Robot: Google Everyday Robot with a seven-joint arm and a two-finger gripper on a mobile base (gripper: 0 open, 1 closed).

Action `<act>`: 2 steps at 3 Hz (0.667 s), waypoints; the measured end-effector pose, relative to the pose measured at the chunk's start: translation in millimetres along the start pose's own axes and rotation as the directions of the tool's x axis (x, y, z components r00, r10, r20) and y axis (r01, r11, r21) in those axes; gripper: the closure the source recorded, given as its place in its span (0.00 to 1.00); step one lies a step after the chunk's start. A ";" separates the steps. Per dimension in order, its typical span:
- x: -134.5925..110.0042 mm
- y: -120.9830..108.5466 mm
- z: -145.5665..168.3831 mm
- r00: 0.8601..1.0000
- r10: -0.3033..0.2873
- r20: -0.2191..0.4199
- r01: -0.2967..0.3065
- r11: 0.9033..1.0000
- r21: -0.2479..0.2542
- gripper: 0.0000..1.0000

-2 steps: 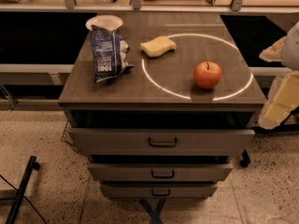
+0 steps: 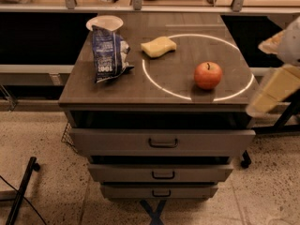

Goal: Move apple near sponge

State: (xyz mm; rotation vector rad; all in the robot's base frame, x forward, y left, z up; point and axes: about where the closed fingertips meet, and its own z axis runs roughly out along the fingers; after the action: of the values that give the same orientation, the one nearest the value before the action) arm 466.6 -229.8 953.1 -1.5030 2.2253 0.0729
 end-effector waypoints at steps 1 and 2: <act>-27.6 -36.6 10.2 0.993 0.030 0.114 -0.040 0.996 0.082 0.00; -59.4 -66.9 46.1 0.959 0.086 0.270 -0.111 0.991 0.077 0.00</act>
Offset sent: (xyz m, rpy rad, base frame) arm 0.1729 0.0721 -0.0223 0.5257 -0.2361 -0.1200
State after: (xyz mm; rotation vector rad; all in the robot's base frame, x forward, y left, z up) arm 559.8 -192.0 948.7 -1.2525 2.0569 0.1903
